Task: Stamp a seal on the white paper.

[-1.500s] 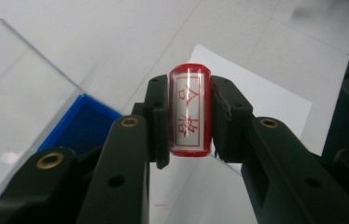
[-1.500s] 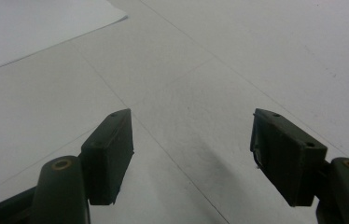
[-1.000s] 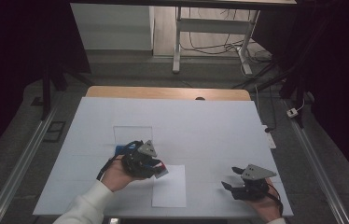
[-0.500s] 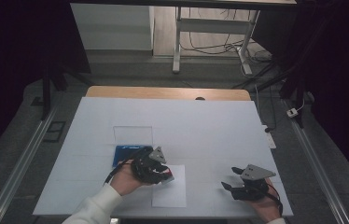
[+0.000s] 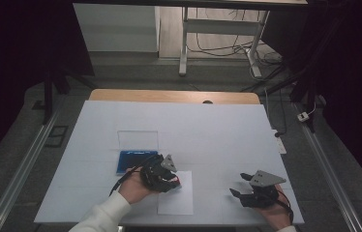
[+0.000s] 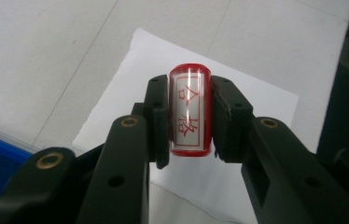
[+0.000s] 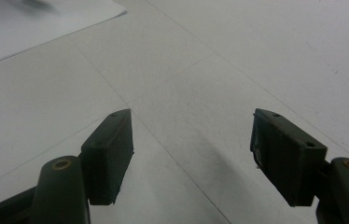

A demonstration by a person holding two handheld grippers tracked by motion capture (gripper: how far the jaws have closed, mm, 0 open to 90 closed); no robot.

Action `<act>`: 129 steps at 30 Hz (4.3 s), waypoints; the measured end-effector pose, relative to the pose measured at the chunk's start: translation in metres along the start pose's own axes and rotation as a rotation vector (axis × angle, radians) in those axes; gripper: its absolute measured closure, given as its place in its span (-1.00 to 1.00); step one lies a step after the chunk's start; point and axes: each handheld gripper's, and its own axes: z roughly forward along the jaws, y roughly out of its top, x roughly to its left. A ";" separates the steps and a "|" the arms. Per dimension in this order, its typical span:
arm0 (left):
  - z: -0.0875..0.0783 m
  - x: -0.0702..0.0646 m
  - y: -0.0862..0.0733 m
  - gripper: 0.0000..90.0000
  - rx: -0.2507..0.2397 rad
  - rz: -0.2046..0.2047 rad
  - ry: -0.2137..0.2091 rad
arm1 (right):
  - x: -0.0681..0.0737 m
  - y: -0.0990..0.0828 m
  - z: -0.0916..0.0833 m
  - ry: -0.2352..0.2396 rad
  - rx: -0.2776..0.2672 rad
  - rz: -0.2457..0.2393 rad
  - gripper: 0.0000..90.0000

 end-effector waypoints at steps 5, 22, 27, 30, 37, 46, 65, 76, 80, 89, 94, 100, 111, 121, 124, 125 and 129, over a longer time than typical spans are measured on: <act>0.006 0.000 0.000 0.55 0.020 -0.003 0.011 | 0.000 0.000 0.000 0.002 0.002 -0.002 -0.35; 0.014 0.001 0.001 0.54 0.056 0.002 0.021 | -0.001 -0.001 0.001 0.001 0.003 -0.006 -0.35; 0.015 0.000 0.002 0.54 0.057 0.000 0.019 | 0.000 -0.001 0.001 0.002 0.009 -0.007 -0.34; 0.016 0.001 0.002 0.55 0.059 -0.001 0.017 | 0.000 -0.001 0.001 0.003 0.010 -0.008 -0.35; 0.016 0.001 0.003 0.55 0.064 -0.004 0.009 | 0.000 -0.001 0.001 0.003 0.011 -0.010 -0.35; 0.017 0.000 0.007 0.56 0.092 -0.001 0.017 | 0.000 -0.001 0.001 0.003 0.011 -0.011 -0.34; 0.022 -0.001 0.008 0.57 0.126 -0.005 0.020 | 0.001 0.000 0.001 0.002 0.012 -0.015 -0.35; 0.023 -0.001 0.009 0.57 0.135 0.001 0.022 | 0.001 0.000 0.001 0.008 0.012 -0.005 -0.35; 0.023 -0.002 0.009 0.57 0.136 -0.001 0.022 | 0.001 0.000 0.002 0.013 0.010 -0.010 -0.35; 0.023 -0.003 0.008 0.57 0.133 -0.003 0.028 | 0.001 0.000 0.002 0.011 0.011 -0.005 -0.35; 0.023 -0.003 0.008 0.57 0.128 -0.003 0.029 | 0.002 0.000 0.003 0.013 0.015 -0.006 -0.35; 0.023 -0.002 0.006 0.57 0.118 -0.014 0.024 | 0.001 0.000 0.003 0.012 0.014 -0.006 -0.35; 0.008 0.001 0.005 0.56 0.027 -0.006 0.034 | 0.000 -0.002 0.002 0.005 0.018 0.001 -0.35; -0.022 0.013 -0.001 0.55 -0.095 -0.078 0.014 | -0.001 -0.003 0.001 -0.002 0.021 0.004 -0.35; -0.025 0.015 -0.003 0.55 -0.112 -0.089 0.011 | -0.001 -0.003 0.001 -0.003 0.023 0.005 -0.35; -0.027 0.016 -0.004 0.55 -0.120 -0.093 0.009 | -0.001 -0.003 0.001 -0.003 0.023 0.006 -0.35; -0.033 0.019 -0.007 0.55 -0.149 -0.110 0.003 | -0.001 -0.003 0.001 -0.003 0.022 0.006 -0.35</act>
